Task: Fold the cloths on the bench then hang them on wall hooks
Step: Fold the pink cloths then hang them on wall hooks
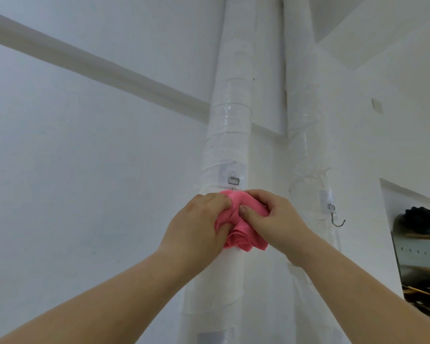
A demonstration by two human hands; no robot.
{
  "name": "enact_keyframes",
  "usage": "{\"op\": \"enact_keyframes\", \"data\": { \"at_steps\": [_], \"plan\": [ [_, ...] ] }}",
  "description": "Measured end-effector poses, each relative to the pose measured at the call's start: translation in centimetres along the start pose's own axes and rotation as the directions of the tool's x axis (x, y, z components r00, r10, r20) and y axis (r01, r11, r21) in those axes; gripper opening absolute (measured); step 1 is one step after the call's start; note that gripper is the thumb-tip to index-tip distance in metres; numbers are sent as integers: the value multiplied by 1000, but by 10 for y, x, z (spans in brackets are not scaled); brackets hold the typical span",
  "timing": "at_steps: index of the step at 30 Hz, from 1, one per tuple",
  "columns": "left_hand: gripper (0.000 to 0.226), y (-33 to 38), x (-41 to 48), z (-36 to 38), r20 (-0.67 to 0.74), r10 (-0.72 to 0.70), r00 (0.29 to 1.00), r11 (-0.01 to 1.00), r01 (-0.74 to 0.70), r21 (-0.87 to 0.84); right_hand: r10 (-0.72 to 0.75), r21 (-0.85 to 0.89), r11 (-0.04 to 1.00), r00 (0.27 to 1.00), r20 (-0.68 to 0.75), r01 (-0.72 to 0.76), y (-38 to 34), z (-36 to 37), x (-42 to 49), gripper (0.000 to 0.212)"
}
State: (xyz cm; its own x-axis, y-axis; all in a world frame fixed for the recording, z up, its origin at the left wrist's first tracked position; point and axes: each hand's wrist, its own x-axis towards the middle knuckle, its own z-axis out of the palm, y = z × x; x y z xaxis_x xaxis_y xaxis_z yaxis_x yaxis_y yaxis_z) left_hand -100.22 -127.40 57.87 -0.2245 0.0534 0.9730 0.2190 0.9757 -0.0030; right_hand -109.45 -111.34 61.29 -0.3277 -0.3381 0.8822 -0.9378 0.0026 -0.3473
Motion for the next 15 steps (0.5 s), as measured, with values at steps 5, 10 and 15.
{"op": "enact_keyframes", "data": {
  "at_steps": [5,10,15],
  "plan": [
    [29,7,2,-9,79,23,997,997,-29,76,66,36,997,997,-39,-65,0,-4,-8,27],
    [31,6,12,-19,117,43,992,987,-61,150,25,19,1000,1000,4,-25,-13,-14,-4,25],
    [39,2,0,-13,101,73,992,987,-86,137,-70,-118,991,997,-19,67,-8,-6,-6,35]
  ]
}}
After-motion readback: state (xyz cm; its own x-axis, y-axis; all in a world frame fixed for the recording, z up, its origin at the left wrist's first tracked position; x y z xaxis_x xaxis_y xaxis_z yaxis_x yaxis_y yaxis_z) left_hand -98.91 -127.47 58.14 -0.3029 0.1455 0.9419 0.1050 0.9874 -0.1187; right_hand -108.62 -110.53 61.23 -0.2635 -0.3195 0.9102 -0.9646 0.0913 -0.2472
